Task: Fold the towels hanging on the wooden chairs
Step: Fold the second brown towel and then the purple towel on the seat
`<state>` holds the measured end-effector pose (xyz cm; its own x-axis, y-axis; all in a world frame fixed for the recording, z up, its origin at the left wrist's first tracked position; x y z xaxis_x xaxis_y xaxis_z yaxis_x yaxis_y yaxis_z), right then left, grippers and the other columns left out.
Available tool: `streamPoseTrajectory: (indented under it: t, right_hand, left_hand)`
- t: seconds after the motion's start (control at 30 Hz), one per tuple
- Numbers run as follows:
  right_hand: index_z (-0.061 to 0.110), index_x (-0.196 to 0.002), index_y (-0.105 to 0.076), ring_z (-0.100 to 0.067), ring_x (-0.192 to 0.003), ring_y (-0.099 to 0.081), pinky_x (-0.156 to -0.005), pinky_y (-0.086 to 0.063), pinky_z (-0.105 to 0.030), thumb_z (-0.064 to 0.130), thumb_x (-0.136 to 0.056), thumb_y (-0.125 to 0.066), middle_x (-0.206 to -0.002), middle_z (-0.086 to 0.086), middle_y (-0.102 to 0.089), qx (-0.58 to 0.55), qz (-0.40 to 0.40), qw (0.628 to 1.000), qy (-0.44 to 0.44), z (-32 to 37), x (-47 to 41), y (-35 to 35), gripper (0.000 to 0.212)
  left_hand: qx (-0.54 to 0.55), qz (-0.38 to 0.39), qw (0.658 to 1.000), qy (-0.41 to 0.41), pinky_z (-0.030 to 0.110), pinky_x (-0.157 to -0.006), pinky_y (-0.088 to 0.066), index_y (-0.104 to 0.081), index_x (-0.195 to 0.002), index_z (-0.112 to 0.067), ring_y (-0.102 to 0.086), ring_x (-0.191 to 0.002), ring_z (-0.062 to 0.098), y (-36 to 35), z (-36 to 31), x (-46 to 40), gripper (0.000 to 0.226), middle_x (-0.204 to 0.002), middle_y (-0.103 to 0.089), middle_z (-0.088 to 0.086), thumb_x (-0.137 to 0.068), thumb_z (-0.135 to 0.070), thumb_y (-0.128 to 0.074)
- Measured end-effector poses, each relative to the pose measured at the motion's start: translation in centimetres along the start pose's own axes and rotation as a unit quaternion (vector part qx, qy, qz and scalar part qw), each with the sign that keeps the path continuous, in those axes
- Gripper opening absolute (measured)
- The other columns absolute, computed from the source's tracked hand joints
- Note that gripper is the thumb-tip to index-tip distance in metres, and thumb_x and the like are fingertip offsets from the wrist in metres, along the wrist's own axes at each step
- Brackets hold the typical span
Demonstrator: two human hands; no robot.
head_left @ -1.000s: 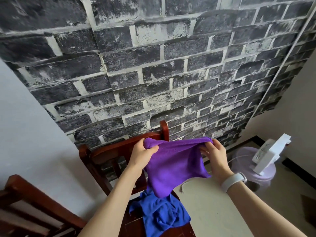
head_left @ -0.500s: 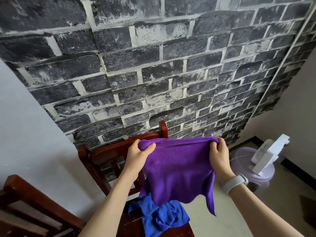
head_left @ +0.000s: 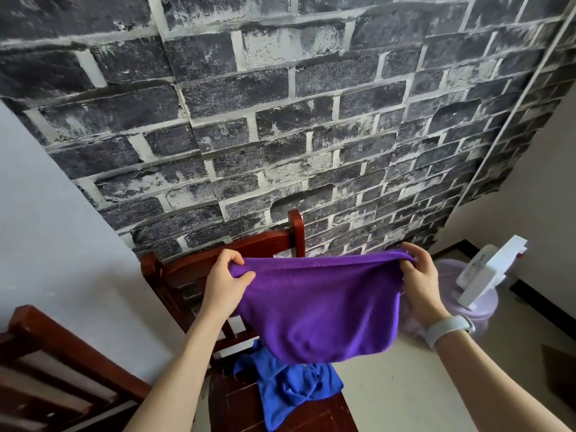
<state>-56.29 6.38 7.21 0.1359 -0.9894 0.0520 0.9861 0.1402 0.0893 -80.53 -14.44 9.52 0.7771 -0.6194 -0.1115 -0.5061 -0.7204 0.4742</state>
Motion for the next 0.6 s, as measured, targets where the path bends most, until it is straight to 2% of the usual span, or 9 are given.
streamPoseTrajectory:
  t: [0.1, 0.23, 0.3, 0.37, 0.47, 0.53, 0.6]
  right_hand:
    - [0.020, -0.108, -0.061, -0.009, -0.064, -0.047, -0.053, -0.043, -0.009, -0.010, -0.085, -0.037, -0.080, 0.000, -0.059, -0.011, 0.027, 0.999, 0.014, -0.3, 0.3, 0.1, 0.044]
    - [0.016, -0.091, -0.066, -0.001, -0.065, -0.053, -0.053, -0.041, -0.002, -0.011, -0.082, -0.040, -0.082, -0.001, -0.062, 0.010, 0.036, 0.999, 0.024, -1.3, 1.2, 0.3, 0.038]
    - [0.015, -0.090, -0.067, -0.002, -0.066, -0.054, -0.054, -0.041, -0.003, -0.010, -0.081, -0.043, -0.081, -0.001, -0.063, 0.052, 0.074, 0.996, 0.012, -2.6, 1.5, 0.6, 0.036]
    - [0.012, -0.093, -0.066, -0.013, -0.076, -0.056, -0.059, -0.043, -0.004, -0.010, -0.081, -0.046, -0.086, -0.006, -0.065, 0.120, 0.128, 0.985, 0.003, -4.0, 2.0, 0.9, 0.033]
    - [0.002, -0.104, -0.064, -0.020, -0.086, -0.055, -0.068, -0.041, -0.009, -0.008, -0.079, -0.055, -0.096, -0.012, -0.064, 0.278, 0.192, 0.940, 0.041, -6.0, 3.1, 1.7, 0.029]
    - [-0.001, -0.109, -0.062, -0.026, -0.094, -0.055, -0.080, -0.037, -0.019, -0.005, -0.077, -0.061, -0.103, -0.017, -0.060, 0.371, 0.248, 0.892, 0.077, -7.0, 4.2, 1.8, 0.032]
    - [0.001, -0.118, -0.056, -0.030, -0.103, -0.053, -0.088, -0.035, -0.023, 0.002, -0.078, -0.065, -0.111, -0.018, -0.053, 0.425, 0.348, 0.833, 0.065, -8.3, 5.5, 1.7, 0.041]
  left_hand:
    - [-0.020, -0.053, 0.998, 0.027, 0.024, -0.058, -0.029, -0.043, -0.078, -0.019, -0.045, -0.068, 0.007, 0.4, 0.9, 0.4, 0.036, -0.074, -0.047, -0.010, -0.069, -0.008, -0.076]
    - [-0.065, -0.061, 0.995, 0.048, 0.014, -0.053, -0.034, -0.047, -0.090, -0.019, -0.042, -0.060, 0.010, 1.2, 2.3, 1.5, 0.036, -0.068, -0.041, -0.003, -0.070, -0.016, -0.076]
    - [-0.077, -0.047, 0.995, 0.039, 0.014, -0.057, -0.033, -0.053, -0.092, -0.018, -0.046, -0.068, 0.011, 1.6, 3.3, 2.5, 0.029, -0.077, -0.047, -0.002, -0.073, -0.012, -0.074]
    - [-0.080, -0.003, 0.996, 0.040, 0.015, -0.068, -0.032, -0.059, -0.084, -0.025, -0.052, -0.084, 0.011, 1.8, 4.4, 3.9, 0.020, -0.089, -0.053, -0.005, -0.074, -0.014, -0.073]
    - [-0.150, 0.093, 0.983, 0.045, 0.022, -0.079, -0.035, -0.066, -0.089, -0.030, -0.050, -0.093, 0.010, 1.6, 6.7, 6.9, 0.021, -0.096, -0.054, -0.011, -0.071, -0.026, -0.076]
    - [-0.260, 0.154, 0.952, 0.038, 0.026, -0.082, -0.034, -0.069, -0.101, -0.021, -0.048, -0.094, 0.017, 1.5, 8.7, 9.1, 0.030, -0.101, -0.059, -0.003, -0.072, -0.027, -0.075]
    - [-0.345, 0.180, 0.921, 0.033, 0.028, -0.083, -0.034, -0.070, -0.103, -0.017, -0.051, -0.092, 0.024, 1.5, 10.2, 11.4, 0.026, -0.102, -0.065, 0.003, -0.077, -0.019, -0.069]
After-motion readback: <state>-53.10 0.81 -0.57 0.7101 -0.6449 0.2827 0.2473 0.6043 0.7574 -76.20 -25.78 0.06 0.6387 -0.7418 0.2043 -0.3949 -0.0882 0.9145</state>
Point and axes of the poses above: each hand's wrist, its own x-axis away from the middle knuckle, its own y-axis out of the back of the hand, z = x × y, the point moved 1 cm from there along -x, towards the middle knuckle
